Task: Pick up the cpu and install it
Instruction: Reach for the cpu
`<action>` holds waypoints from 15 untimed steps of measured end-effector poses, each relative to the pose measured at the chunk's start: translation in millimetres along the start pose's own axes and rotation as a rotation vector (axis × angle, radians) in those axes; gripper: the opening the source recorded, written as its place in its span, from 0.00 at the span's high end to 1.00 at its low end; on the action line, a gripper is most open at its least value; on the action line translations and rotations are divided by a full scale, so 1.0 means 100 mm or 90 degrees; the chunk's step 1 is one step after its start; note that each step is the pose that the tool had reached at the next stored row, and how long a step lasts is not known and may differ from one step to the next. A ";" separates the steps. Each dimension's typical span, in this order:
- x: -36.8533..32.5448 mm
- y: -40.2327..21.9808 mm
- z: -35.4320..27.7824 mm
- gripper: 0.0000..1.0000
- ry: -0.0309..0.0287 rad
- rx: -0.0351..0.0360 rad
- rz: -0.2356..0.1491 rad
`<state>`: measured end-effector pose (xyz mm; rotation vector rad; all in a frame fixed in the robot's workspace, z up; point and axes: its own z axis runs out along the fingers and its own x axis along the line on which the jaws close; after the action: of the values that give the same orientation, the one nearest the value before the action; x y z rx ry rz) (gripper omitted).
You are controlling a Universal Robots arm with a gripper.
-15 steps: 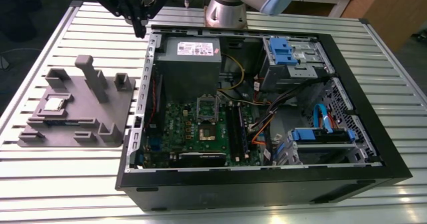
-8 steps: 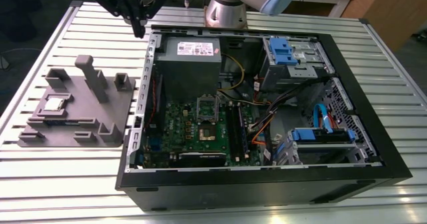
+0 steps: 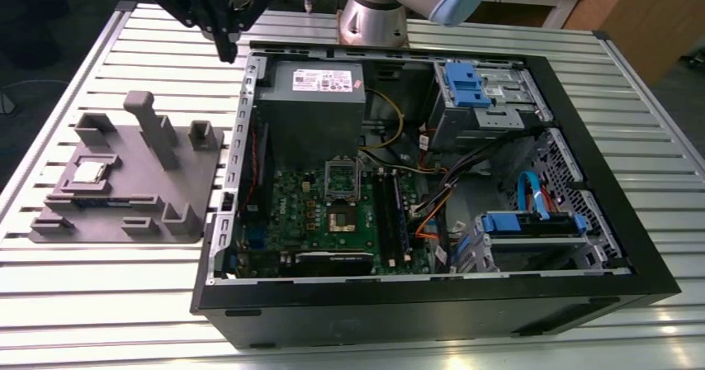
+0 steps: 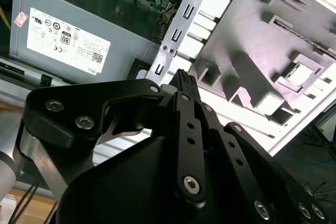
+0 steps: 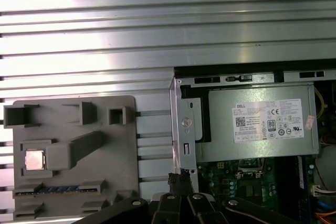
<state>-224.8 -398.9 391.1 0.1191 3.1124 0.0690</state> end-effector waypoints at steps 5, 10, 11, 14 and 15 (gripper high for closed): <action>0.010 -0.001 0.000 0.90 0.0000 0.0000 0.000; 0.021 -0.002 0.000 0.90 0.0000 0.0000 0.000; 0.022 -0.002 0.000 0.90 0.0000 0.0000 0.000; 0.030 -0.002 0.000 0.90 0.0000 0.0000 0.000; 0.034 -0.003 -0.001 0.90 0.0000 0.0000 0.000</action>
<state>-228.3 -398.9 391.0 0.1192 3.1125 0.0689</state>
